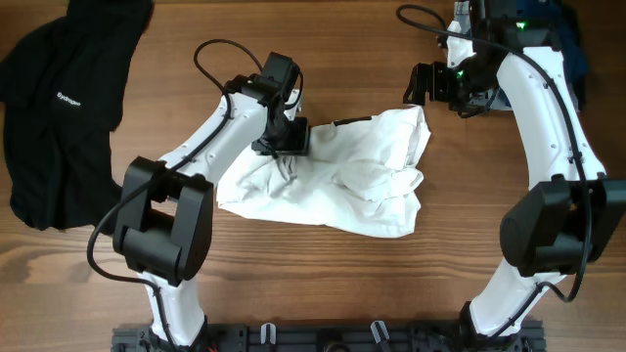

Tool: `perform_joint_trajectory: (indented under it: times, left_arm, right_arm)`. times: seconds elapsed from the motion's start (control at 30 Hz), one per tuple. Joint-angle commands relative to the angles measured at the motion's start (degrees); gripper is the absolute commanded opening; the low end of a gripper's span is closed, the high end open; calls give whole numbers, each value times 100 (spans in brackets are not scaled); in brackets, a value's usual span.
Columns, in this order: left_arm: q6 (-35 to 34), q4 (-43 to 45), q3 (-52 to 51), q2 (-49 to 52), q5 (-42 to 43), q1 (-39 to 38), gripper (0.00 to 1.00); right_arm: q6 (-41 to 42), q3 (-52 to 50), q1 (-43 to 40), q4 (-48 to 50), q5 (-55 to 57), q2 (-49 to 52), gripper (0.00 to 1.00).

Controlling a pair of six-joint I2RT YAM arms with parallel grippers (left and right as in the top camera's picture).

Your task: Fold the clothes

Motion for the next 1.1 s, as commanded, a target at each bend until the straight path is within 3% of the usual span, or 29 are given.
perform_joint_trajectory:
  times: [0.0,0.13,0.3,0.5,0.67,0.8,0.93,0.97,1.07]
  left_arm:
    - [-157,-234,221,-105,184,-9,100]
    - [-131,-1198,1058,-352,127,181,100]
    - [-133,-1563,1641,-809,-446,634,100]
    - [-111,-1604,1757,-1156,-772,1569,100]
    - [-111,-1871,1755,-1150,-1211,1906,100]
    - [-111,-2081,1755,-1150,-1539,1926,100]
    - [-114,-2151,1740,-1147,-1541,1926,100]
    - [-114,-2173,1740,-1147,-1550,1926,100]
    - [-116,-2218,1740,-1147,-1764,1926,100]
  right_arm:
    - [367,35,-9,-83,212,-31,99]
    - [428,-413,-151,-389,-46,-31,99]
    - [518,-1443,-153,-190,-422,-31,99]
    - [540,-2706,-142,866,-1062,-31,98]
    - [691,-3595,-138,2122,-1069,-31,91]
    - [804,-4179,90,2983,-1036,-31,72]
    - [1290,-4588,708,3626,-570,-31,64]
    - [1290,-4603,822,3633,-446,-31,54]
    - [1587,-4601,861,3480,144,-33,4]
